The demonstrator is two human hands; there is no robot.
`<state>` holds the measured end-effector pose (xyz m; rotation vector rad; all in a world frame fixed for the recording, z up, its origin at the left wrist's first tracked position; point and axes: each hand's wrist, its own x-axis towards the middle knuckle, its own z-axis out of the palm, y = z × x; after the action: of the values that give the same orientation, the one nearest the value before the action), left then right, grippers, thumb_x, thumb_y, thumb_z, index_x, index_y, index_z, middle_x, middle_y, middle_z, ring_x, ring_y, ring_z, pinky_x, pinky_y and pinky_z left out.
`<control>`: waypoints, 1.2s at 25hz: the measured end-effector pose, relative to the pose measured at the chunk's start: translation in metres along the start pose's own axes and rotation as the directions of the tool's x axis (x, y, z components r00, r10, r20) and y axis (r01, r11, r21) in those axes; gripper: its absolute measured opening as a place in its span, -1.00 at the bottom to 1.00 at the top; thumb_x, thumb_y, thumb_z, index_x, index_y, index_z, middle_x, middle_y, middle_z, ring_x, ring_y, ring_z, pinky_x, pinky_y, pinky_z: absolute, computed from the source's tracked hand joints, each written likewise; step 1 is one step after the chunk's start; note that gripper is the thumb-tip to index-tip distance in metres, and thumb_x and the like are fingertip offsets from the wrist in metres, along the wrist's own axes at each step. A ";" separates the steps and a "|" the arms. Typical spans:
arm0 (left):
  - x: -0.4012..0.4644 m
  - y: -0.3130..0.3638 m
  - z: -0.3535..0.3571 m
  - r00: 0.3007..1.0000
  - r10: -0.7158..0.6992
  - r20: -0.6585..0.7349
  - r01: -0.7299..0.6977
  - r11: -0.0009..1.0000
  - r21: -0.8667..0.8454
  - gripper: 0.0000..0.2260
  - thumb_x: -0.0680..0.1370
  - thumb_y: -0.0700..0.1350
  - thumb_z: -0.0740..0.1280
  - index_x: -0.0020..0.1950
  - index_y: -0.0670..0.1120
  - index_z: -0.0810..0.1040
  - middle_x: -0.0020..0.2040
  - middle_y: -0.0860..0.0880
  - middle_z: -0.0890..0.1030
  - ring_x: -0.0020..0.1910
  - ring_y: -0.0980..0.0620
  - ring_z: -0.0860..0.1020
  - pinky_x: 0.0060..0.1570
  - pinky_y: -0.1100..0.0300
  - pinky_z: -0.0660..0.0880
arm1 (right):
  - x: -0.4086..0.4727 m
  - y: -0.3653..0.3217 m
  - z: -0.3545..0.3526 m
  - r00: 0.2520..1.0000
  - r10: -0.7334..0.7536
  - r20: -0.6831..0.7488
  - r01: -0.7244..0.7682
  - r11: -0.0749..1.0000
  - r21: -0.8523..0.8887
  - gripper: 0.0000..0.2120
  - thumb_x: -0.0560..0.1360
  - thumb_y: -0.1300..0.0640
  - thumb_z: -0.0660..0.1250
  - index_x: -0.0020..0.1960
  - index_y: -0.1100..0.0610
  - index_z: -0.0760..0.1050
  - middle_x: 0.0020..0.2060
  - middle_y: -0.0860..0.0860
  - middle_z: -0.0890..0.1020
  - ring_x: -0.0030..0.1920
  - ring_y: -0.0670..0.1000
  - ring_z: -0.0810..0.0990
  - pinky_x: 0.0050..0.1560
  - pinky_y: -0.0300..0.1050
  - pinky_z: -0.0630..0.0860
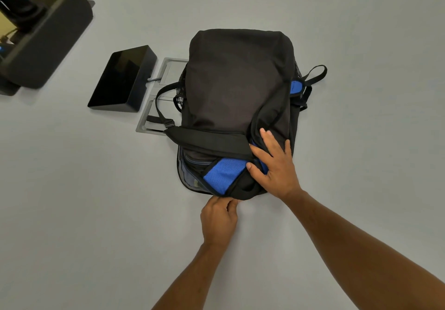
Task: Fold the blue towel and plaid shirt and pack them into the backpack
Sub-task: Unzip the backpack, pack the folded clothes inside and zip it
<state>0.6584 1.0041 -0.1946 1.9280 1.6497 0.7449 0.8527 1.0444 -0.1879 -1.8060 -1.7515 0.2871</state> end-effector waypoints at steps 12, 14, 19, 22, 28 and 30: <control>0.014 -0.037 -0.039 0.997 0.079 -0.027 -0.080 0.996 -0.028 -0.90 0.48 -0.07 0.41 -0.12 -0.07 0.69 -0.19 0.08 0.64 -0.25 0.16 0.57 -0.22 0.30 0.56 | -0.001 -0.004 -0.002 0.996 0.068 0.061 -0.069 0.998 0.013 -0.47 0.53 -0.25 0.17 0.42 -0.05 0.43 0.57 -0.07 0.16 0.58 -0.07 0.01 0.46 0.45 -0.02; 0.017 -0.043 -0.047 0.995 0.093 -0.037 -0.094 0.995 -0.017 -0.89 0.49 -0.07 0.40 -0.13 -0.07 0.68 -0.19 0.08 0.64 -0.25 0.15 0.57 -0.23 0.28 0.56 | 0.000 -0.008 -0.001 0.995 0.078 0.058 -0.079 0.997 0.015 -0.47 0.53 -0.26 0.18 0.41 -0.05 0.44 0.57 -0.08 0.16 0.58 -0.07 0.01 0.45 0.46 -0.01; 0.023 -0.049 -0.060 0.997 0.083 -0.009 -0.083 0.997 0.007 -0.83 0.52 -0.01 0.36 -0.18 -0.07 0.65 -0.25 0.09 0.60 -0.29 0.16 0.53 -0.30 0.30 0.52 | 0.003 -0.018 -0.001 0.988 0.129 0.089 -0.134 0.989 0.064 -0.43 0.51 -0.35 0.16 0.40 -0.09 0.42 0.56 -0.10 0.16 0.57 -0.06 0.02 0.44 0.49 -0.01; 0.026 -0.053 -0.062 0.994 0.088 0.067 -0.087 0.996 -0.011 -0.91 0.50 -0.09 0.41 -0.16 -0.08 0.66 -0.23 0.08 0.61 -0.27 0.15 0.55 -0.28 0.24 0.56 | 0.005 -0.029 -0.014 0.982 0.116 0.146 -0.116 0.993 -0.007 -0.34 0.48 -0.47 0.06 0.50 -0.25 0.17 0.57 -0.07 0.14 0.58 0.00 0.03 0.42 0.51 0.02; 0.028 -0.054 -0.064 0.986 0.095 0.134 -0.093 0.995 -0.023 -0.95 0.47 -0.12 0.48 -0.15 -0.08 0.66 -0.25 0.06 0.63 -0.30 0.17 0.53 -0.23 0.50 0.34 | 0.023 -0.075 -0.050 0.973 -0.011 -0.231 -0.051 0.964 -0.262 -0.41 0.58 -0.28 0.09 0.49 0.02 0.33 0.49 0.20 0.28 0.54 0.22 0.13 0.48 0.39 -0.06; 0.028 -0.052 -0.063 0.991 0.061 0.115 -0.060 0.998 -0.011 -0.90 0.48 -0.08 0.42 -0.11 -0.08 0.68 -0.22 0.05 0.65 -0.28 0.11 0.58 -0.22 0.47 0.35 | 0.038 -0.093 -0.048 0.947 -0.169 -0.273 0.074 0.942 -0.327 -0.54 0.61 -0.06 0.21 0.42 0.14 0.42 0.47 0.23 0.32 0.52 0.23 0.20 0.49 0.34 0.01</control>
<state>0.5813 1.0409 -0.1810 1.9851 1.5232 0.6484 0.8056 1.0633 -0.0894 -1.8270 -1.7530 -0.3202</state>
